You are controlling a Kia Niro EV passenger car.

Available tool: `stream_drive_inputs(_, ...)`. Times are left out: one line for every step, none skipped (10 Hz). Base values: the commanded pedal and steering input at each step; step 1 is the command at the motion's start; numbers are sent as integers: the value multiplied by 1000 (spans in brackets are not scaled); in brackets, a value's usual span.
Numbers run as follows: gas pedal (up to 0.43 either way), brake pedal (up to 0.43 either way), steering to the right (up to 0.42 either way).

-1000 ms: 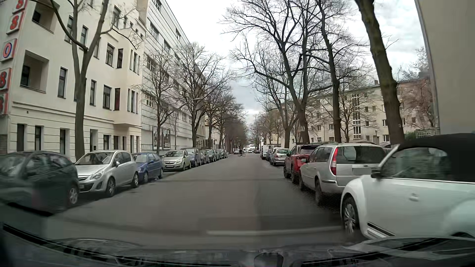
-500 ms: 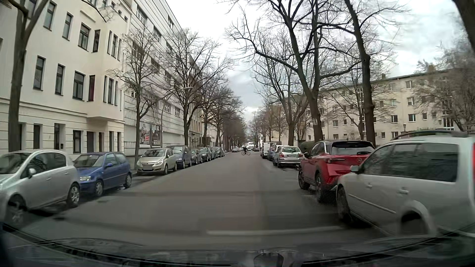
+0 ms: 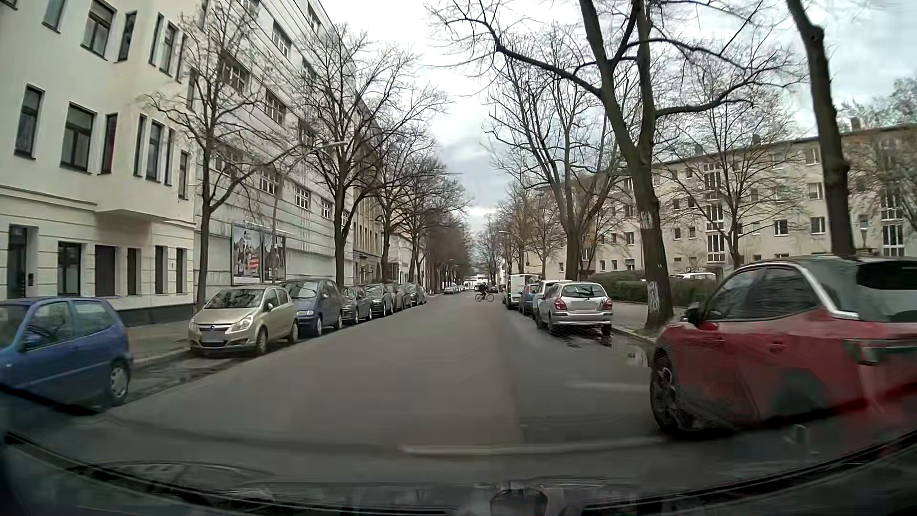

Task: Follow the waypoints while adhering to traffic rules and regulations

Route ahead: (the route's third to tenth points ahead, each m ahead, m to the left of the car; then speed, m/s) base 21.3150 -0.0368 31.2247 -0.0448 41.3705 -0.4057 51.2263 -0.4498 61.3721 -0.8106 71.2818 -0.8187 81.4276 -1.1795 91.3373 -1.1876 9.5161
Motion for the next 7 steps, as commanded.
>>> stream_drive_inputs(98, 12, 3)
stream_drive_inputs(110, 12, 3)
stream_drive_inputs(110, 12, 3)
stream_drive_inputs(110, 12, 3)
stream_drive_inputs(110, 12, 2)
stream_drive_inputs(110, 12, 2)
stream_drive_inputs(110, 12, 2)
